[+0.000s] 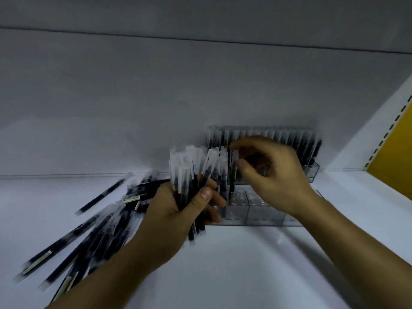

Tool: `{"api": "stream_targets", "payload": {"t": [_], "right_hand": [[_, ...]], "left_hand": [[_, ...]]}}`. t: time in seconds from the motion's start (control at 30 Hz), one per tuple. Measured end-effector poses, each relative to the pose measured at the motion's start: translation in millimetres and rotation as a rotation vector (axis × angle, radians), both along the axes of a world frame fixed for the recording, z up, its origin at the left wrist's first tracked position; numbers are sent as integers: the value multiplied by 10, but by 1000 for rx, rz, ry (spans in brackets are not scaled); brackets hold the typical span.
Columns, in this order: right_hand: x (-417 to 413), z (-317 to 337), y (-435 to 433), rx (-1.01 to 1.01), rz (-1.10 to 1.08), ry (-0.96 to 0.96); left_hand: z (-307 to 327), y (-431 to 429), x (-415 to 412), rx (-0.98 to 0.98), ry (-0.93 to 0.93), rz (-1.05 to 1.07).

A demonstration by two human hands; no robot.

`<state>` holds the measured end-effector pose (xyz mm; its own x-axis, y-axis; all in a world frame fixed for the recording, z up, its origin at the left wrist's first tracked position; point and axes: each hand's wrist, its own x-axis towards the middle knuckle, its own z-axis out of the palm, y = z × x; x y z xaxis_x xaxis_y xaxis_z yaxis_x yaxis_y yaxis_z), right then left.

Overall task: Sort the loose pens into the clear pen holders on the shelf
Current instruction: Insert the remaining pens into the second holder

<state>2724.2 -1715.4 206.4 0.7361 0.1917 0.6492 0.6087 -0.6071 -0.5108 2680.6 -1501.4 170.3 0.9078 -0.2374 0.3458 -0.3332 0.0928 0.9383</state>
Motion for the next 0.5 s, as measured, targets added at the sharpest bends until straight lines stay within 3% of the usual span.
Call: {"api": "stream_targets", "payload": {"t": [0.13, 0.27, 0.33, 0.5], "right_hand": [[-184, -213, -85, 251, 6, -156], [-292, -166, -10, 503, 301, 87], [-304, -184, 47, 494, 373, 192], [-338, -193, 123, 528, 428, 249]], "left_hand": [[-14, -39, -39, 64, -2, -29], [-54, -58, -66, 134, -15, -51], [-65, -70, -72, 173, -11, -81], [-97, -92, -30, 215, 40, -133]]}}
